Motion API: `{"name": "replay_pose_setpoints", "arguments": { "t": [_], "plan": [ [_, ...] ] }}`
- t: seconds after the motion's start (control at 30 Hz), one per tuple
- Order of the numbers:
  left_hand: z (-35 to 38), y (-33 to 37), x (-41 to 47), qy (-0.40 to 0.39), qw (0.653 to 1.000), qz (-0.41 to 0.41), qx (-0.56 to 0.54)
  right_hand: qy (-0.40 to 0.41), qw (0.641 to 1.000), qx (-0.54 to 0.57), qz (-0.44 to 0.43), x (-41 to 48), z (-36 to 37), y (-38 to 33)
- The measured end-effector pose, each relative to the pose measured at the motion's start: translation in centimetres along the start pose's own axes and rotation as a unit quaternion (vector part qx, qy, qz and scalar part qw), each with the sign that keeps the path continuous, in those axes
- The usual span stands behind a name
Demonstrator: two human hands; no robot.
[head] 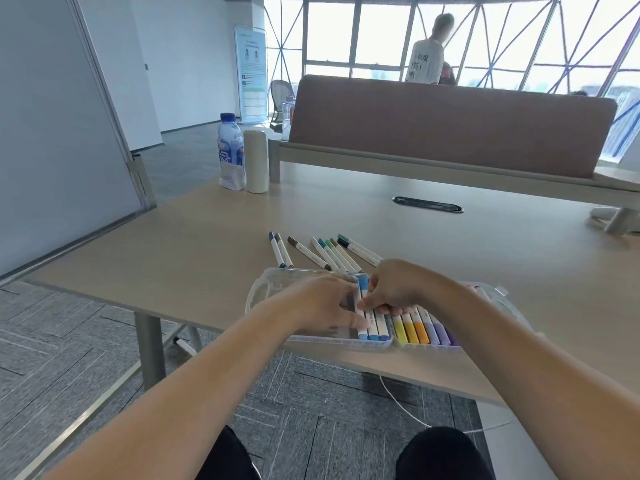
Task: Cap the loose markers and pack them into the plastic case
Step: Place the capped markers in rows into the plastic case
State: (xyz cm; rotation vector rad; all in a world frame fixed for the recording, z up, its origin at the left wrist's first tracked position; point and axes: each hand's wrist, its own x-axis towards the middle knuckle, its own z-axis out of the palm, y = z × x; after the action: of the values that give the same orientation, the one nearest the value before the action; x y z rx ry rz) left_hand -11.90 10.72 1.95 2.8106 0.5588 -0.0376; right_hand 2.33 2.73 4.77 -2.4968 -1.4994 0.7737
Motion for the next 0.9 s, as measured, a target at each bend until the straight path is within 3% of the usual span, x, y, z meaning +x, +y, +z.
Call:
{"name": "replay_pose_setpoints", "arguments": {
  "t": [0.13,0.2,0.3,0.57,0.73,0.9],
  "plan": [
    [-0.6,0.2,-0.3,-0.016,1.0,0.001,0.0,0.001,0.999,-0.03,-0.01,0.1,-0.2,-0.2],
    [-1.1,-0.4,-0.3,-0.007,0.998,-0.029,-0.062,0.007,0.999,-0.034,-0.015,0.2,-0.5,-0.5],
    [-2.0,-1.9,-0.6,0.068,0.979,-0.065,-0.182,0.034,0.999,-0.029,-0.011,1.0,-1.2,-1.2],
    [-4.9,-8.8,-1.4,0.259,0.909,-0.117,-0.306,0.118,0.991,-0.052,-0.033,7.4,-0.3,-6.1],
    [-5.0,-12.2,-1.7,0.285,0.89,-0.148,-0.325,0.156,0.985,-0.05,-0.052,12.0,0.6,-10.7],
    [-4.5,-13.9,-1.5,0.269,0.893,-0.157,-0.325,0.155,0.984,-0.075,-0.045,14.7,1.2,-13.6]
  ]
}}
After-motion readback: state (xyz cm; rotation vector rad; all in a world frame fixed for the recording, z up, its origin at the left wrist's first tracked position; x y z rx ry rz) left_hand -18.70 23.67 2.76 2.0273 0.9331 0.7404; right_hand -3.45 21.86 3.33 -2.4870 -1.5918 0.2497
